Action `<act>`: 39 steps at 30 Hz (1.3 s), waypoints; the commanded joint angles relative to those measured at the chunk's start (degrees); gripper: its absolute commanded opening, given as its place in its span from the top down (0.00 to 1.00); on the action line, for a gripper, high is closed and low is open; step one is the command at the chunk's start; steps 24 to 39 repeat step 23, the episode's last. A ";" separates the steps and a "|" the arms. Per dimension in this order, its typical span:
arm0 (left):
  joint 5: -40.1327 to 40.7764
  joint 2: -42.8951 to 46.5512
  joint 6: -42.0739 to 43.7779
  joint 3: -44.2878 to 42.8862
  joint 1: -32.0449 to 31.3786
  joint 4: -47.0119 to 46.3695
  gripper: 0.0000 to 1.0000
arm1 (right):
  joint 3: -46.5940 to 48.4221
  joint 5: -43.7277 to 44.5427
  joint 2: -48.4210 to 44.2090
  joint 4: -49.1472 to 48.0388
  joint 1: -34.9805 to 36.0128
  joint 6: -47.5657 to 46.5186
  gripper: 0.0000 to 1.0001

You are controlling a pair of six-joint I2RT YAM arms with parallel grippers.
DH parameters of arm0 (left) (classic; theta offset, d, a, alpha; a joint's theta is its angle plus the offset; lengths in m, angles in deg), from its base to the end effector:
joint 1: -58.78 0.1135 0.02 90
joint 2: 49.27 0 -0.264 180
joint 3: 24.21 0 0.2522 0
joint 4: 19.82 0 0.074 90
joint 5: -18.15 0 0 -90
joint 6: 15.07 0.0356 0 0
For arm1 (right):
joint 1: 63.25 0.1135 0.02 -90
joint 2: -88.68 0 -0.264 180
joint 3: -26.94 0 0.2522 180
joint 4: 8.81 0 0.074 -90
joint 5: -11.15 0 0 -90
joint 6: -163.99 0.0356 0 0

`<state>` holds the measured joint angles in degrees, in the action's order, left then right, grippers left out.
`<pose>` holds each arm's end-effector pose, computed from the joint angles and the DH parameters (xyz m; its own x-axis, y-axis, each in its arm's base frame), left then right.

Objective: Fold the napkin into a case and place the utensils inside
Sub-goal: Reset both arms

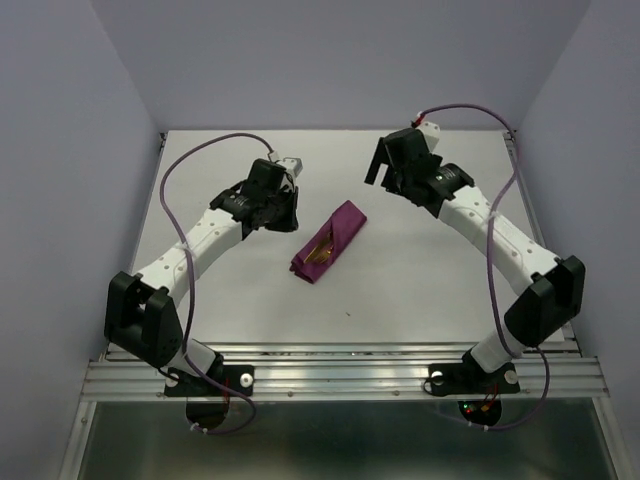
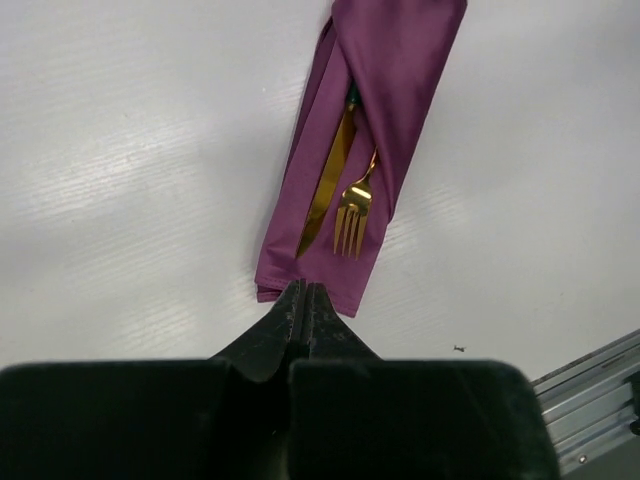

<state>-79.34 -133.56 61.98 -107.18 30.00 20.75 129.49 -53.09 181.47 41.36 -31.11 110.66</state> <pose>0.2846 -0.1616 0.2974 -0.6964 0.1290 -0.7060 0.4169 0.8734 -0.2517 0.3149 0.1796 0.3512 -0.5591 0.2840 -0.7790 0.1683 0.9588 0.2288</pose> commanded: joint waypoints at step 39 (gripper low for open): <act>13.01 17.57 -6.12 -4.09 1.09 -14.24 0.82 | -29.38 22.76 -36.46 6.22 -0.24 13.78 0.00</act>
